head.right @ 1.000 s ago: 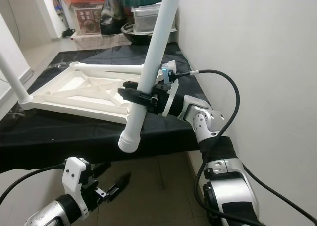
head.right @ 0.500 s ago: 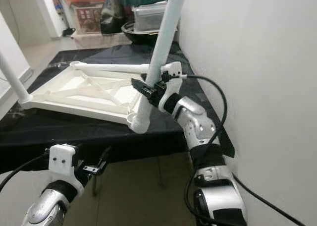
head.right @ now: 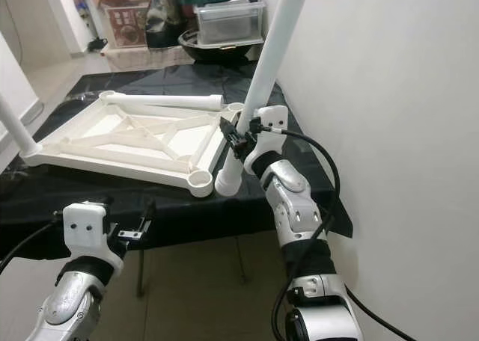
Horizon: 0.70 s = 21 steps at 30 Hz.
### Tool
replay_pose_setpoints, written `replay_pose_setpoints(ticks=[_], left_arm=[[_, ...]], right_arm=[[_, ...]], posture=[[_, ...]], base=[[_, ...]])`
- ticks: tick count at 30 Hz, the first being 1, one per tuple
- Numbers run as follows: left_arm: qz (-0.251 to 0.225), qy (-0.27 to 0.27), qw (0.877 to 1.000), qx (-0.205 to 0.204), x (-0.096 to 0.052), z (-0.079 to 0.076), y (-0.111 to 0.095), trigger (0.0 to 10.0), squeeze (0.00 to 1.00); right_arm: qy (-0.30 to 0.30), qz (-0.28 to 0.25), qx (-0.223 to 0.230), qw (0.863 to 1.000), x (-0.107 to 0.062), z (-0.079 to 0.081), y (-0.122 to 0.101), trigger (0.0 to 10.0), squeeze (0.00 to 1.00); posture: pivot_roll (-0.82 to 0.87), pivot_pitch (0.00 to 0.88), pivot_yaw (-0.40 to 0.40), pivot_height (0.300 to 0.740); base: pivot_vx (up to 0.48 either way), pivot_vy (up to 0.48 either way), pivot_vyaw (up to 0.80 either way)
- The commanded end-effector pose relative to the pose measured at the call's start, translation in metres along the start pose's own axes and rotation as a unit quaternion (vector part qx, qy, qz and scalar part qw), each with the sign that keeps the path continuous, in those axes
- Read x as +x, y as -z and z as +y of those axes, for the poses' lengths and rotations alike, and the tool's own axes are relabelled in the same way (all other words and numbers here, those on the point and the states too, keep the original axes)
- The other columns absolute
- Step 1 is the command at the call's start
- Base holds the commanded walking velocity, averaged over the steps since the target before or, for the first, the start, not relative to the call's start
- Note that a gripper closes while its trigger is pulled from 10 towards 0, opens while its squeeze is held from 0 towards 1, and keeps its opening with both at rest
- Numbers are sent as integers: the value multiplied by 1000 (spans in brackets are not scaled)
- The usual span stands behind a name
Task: Building children table
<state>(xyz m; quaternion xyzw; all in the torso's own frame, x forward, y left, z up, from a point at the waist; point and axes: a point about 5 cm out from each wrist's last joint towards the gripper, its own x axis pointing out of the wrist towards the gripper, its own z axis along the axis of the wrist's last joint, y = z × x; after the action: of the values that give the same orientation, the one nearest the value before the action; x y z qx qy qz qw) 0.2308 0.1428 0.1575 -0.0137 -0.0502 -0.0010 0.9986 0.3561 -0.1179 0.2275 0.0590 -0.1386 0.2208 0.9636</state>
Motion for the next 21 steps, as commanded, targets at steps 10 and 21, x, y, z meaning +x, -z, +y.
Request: replay_pose_setpoints(ticks=[10,21], left_arm=[[-50,-53,997,21,7,10,-24,10000,0],[-65,-58,996,35,12,7,-31,10000,0]], right_arm=[[5,-25,-18,1000,-3,16,-3,10000,0],[17,-34,-19,999,-2,16,-8,10000,0]], posture=[[-44,0,36,740],[-61,0,30,740]], base=[[0,0,0],[0,0,0]])
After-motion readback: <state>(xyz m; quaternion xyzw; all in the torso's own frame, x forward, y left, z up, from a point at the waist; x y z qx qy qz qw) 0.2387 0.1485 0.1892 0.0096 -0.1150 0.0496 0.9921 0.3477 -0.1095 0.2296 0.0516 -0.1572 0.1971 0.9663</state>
